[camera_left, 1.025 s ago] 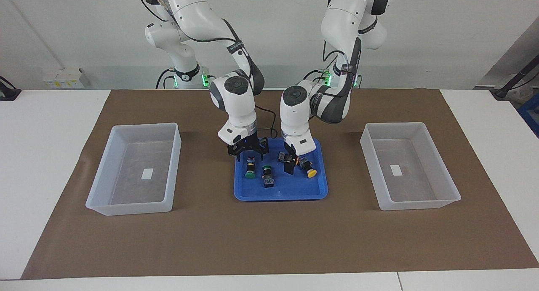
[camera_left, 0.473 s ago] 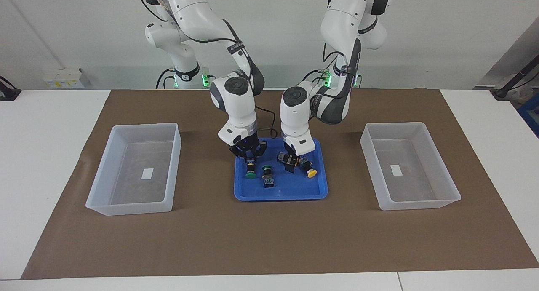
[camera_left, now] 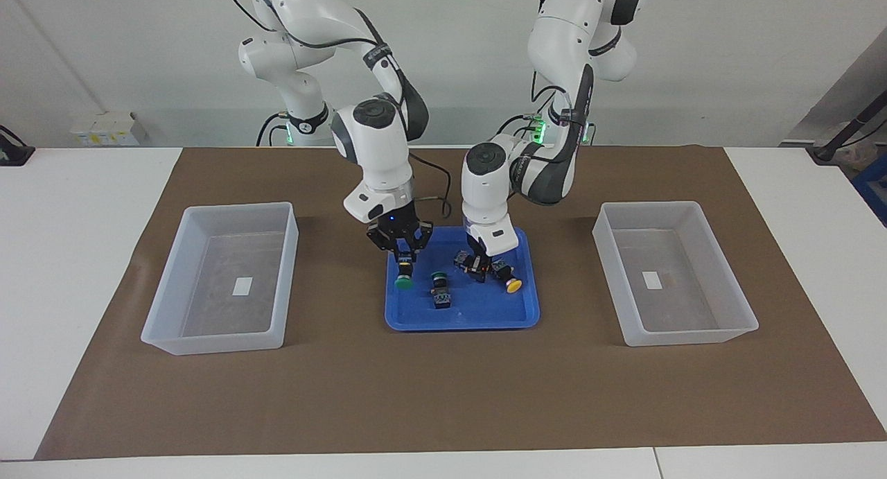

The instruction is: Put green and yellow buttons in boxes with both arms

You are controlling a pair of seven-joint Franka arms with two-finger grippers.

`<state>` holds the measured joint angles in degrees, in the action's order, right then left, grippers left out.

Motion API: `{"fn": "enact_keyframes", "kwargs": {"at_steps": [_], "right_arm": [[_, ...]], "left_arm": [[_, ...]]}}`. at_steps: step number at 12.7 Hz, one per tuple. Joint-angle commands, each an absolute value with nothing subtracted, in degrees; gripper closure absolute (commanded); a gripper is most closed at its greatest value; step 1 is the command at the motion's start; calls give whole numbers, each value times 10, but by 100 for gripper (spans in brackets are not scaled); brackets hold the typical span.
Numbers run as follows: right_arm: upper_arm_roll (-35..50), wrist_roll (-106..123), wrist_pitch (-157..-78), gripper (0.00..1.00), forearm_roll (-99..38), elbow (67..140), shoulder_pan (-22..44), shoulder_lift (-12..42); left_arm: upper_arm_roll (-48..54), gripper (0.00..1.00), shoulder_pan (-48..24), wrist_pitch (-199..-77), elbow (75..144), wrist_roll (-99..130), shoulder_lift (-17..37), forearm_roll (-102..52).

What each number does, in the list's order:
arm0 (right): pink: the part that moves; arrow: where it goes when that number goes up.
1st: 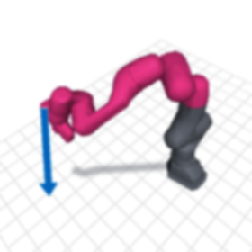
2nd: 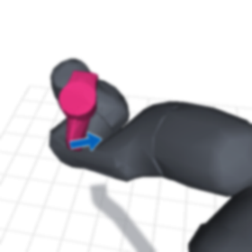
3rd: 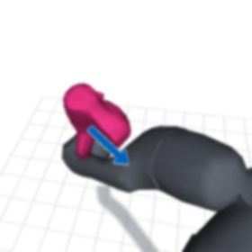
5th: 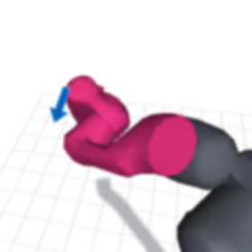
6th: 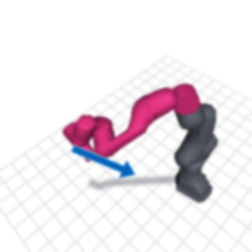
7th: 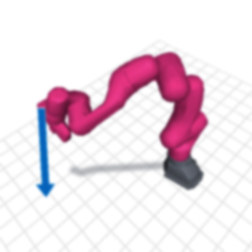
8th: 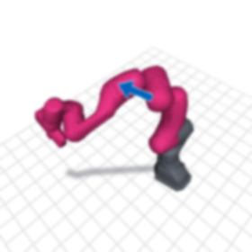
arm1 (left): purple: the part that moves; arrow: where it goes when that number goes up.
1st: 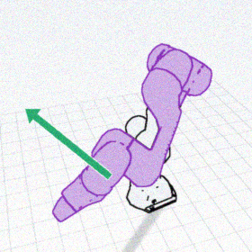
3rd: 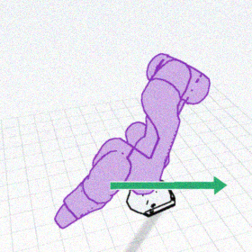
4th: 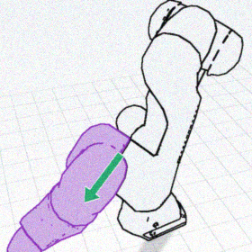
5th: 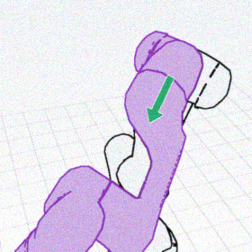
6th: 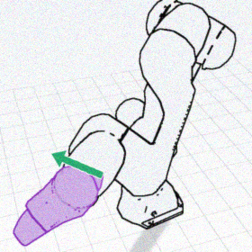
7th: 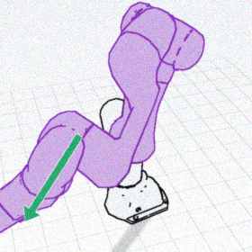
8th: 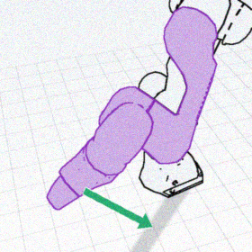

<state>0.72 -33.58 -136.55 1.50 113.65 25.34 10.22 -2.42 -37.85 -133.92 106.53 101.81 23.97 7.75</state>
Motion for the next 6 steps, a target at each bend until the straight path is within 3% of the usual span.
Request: {"fn": "enact_keyframes", "kwargs": {"at_steps": [1, 3, 6], "right_arm": [[11, -335, -1306, 100, 22, 1150, 203, 37], [11, -281, -1240, 100, 22, 1151, 147, -6], [11, -130, -1220, 100, 18, 1165, 56, -20]], "left_arm": [[-29, 91, -385, -1354, 1084, 1024, 231, 85], [-30, 100, -386, -1346, 1080, 1023, 230, 85], [-30, 100, -381, -1312, 1044, 1019, 236, 87]]}}
